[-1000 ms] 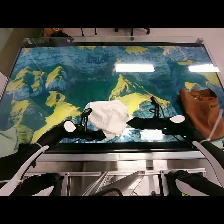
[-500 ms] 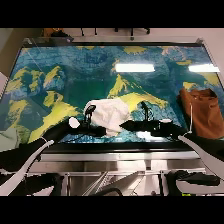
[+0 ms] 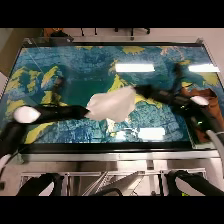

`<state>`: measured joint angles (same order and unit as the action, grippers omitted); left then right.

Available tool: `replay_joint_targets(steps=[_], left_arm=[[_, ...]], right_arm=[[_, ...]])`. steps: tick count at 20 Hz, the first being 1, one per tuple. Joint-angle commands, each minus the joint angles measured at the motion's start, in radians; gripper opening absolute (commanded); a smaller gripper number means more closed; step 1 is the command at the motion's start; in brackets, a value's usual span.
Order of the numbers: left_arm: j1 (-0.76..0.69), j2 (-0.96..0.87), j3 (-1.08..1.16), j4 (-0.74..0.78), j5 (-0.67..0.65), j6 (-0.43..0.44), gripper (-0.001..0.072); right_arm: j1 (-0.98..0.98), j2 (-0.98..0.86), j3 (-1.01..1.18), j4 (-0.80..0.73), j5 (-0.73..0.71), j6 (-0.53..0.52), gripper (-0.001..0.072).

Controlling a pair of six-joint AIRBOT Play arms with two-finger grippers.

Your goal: Fold the shirts.

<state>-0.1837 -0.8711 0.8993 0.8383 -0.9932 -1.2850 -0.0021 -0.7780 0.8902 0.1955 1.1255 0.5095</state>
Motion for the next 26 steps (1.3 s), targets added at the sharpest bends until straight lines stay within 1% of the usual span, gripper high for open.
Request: replay_joint_targets(steps=[1, 3, 5, 8, 10, 12, 14, 16, 19, 20, 21, 22, 24, 26], left_arm=[[0.275, 0.27, 0.191, 0.06, -0.179, -0.027, 0.0016], [0.416, 0.36, 0.278, 0.052, -0.237, -0.013, 0.0016], [0.507, 0.414, 0.329, 0.045, -0.273, 0.004, 0.0017], [0.525, 0.431, 0.333, -0.041, -0.264, 0.013, 0.0016], [0.525, 0.391, 0.333, -0.123, -0.284, 0.034, 0.0017], [0.525, 0.317, 0.333, -0.129, -0.316, 0.042, 0.0017], [0.525, 0.227, 0.333, -0.126, -0.372, 0.063, 0.0017], [0.525, 0.129, 0.333, -0.127, -0.426, 0.073, 0.0017], [0.474, -0.006, 0.333, -0.124, -0.411, 0.074, 0.0018], [0.444, -0.051, 0.333, -0.122, -0.396, 0.074, 0.0018], [0.419, -0.093, 0.333, -0.123, -0.385, 0.074, 0.0018], [0.39, -0.139, 0.333, -0.122, -0.373, 0.074, 0.0018], [0.351, -0.227, 0.333, -0.122, -0.37, 0.074, 0.0018], [0.327, -0.308, 0.333, -0.121, -0.38, 0.074, 0.0018]], right_arm=[[-0.214, 0.186, 0.214, -0.016, 0.02, 0.052, 0.0018], [-0.311, 0.262, 0.283, -0.069, 0.021, 0.086, 0.0018], [-0.352, 0.326, 0.297, -0.093, 0.043, 0.09, 0.0019], [-0.349, 0.355, 0.297, -0.132, 0.133, 0.094, 0.0018], [-0.349, 0.341, 0.285, -0.174, 0.196, 0.119, 0.0019], [-0.349, 0.328, 0.23, -0.267, 0.192, 0.153, 0.0019], [-0.347, 0.317, 0.128, -0.319, 0.189, 0.173, 0.0019], [-0.339, 0.307, 0.004, -0.32, 0.189, 0.172, 0.0019], [-0.324, 0.274, -0.174, -0.32, 0.184, 0.172, 0.002], [-0.318, 0.259, -0.221, -0.328, 0.179, 0.171, 0.0046], [-0.309, 0.239, -0.263, -0.358, 0.171, 0.171, 0.0191], [-0.29, 0.215, -0.297, -0.412, 0.157, 0.171, 0.0231], [-0.222, 0.156, -0.344, -0.509, 0.122, 0.172, 0.0233], [-0.099, 0.074, -0.363, -0.536, 0.056, 0.172, 0.0386]])
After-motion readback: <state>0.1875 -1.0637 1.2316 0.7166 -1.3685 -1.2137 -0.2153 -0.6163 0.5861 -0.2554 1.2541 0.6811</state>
